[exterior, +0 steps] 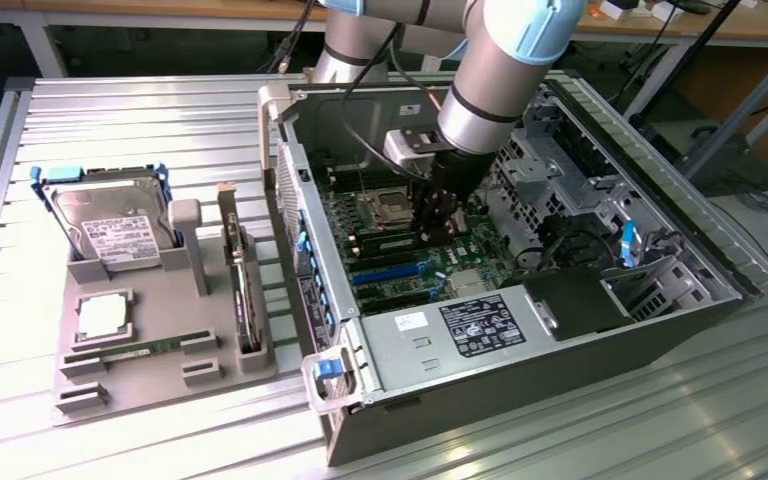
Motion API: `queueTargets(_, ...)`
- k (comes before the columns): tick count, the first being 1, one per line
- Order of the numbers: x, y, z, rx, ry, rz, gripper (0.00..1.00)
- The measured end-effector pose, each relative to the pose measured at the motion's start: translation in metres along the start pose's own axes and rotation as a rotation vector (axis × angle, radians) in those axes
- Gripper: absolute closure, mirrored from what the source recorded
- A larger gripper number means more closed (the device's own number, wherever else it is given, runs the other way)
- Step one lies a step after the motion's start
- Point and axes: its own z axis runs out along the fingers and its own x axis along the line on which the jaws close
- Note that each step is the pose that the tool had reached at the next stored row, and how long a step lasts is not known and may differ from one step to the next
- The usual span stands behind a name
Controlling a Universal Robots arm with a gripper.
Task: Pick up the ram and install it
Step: 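Insert the ram into the slot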
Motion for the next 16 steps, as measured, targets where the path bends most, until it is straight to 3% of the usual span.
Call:
queueTargets(1, 0.0, 0.0, 0.0, 0.0, 0.0, 0.0, 0.73)
queueTargets(2, 0.0, 0.0, 0.0, 0.0, -0.0001, 0.0, 0.73)
queueTargets(5, -0.001, 0.0017, -0.0214, 0.0, 0.0003, 0.001, 0.73)
queueTargets(6, -0.002, 0.0027, -0.0341, 0.0, 0.0007, 0.002, 0.74)
queueTargets(7, -0.003, 0.0031, -0.0388, 0.0001, 0.0021, 0.003, 0.8)
queueTargets(8, -0.005, 0.0034, -0.0446, -0.0003, 0.0069, 0.003, 0.87)
queueTargets(16, -0.005, 0.0034, -0.045, -0.0003, 0.0078, 0.003, 0.89)
